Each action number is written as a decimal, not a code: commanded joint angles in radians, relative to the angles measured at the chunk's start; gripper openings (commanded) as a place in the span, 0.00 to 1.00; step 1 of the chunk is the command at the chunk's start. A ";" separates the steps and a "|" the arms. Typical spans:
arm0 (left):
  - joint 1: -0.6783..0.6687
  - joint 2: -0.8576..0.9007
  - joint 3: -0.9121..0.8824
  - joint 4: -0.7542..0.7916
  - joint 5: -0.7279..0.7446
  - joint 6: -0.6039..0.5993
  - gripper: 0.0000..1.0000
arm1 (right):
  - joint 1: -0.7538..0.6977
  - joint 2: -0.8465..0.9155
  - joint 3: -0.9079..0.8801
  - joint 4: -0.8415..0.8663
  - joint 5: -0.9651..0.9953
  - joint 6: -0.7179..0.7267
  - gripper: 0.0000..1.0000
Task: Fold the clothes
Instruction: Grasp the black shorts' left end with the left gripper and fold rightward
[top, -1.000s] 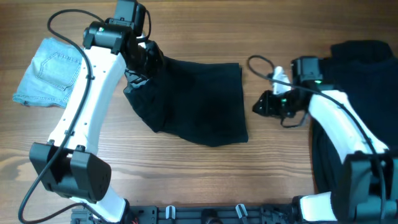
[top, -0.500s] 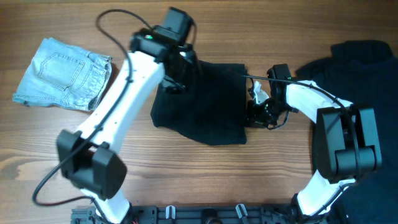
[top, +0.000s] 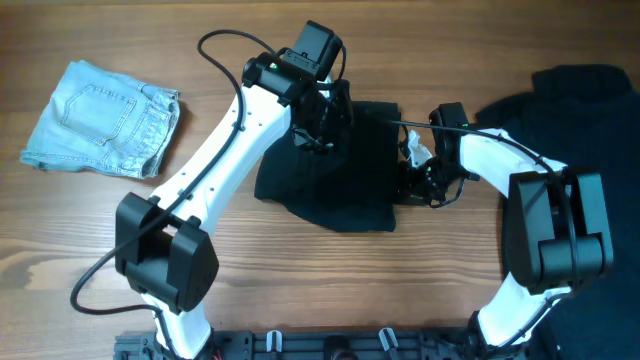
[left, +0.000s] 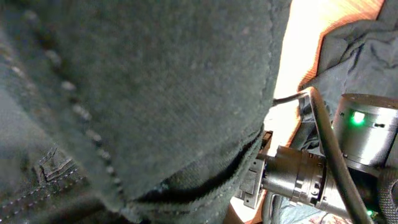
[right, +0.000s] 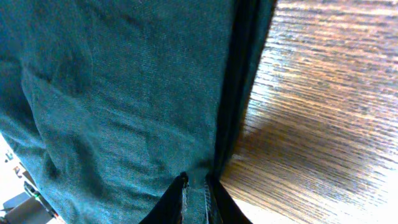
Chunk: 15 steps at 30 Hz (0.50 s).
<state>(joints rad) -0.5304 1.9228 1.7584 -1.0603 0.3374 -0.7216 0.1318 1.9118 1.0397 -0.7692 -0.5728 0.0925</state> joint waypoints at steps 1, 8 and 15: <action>-0.046 -0.003 0.029 -0.002 -0.082 -0.020 0.04 | 0.010 0.058 -0.019 -0.015 0.071 0.037 0.27; -0.088 0.033 0.029 0.010 -0.152 -0.021 0.09 | -0.229 -0.312 0.082 -0.047 0.085 0.199 0.47; -0.208 0.148 0.028 0.258 -0.220 -0.004 0.67 | -0.299 -0.500 0.104 -0.063 0.086 0.196 0.51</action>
<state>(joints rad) -0.6674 2.0087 1.7668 -0.8421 0.1844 -0.7425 -0.1673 1.4090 1.1397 -0.8230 -0.4995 0.2756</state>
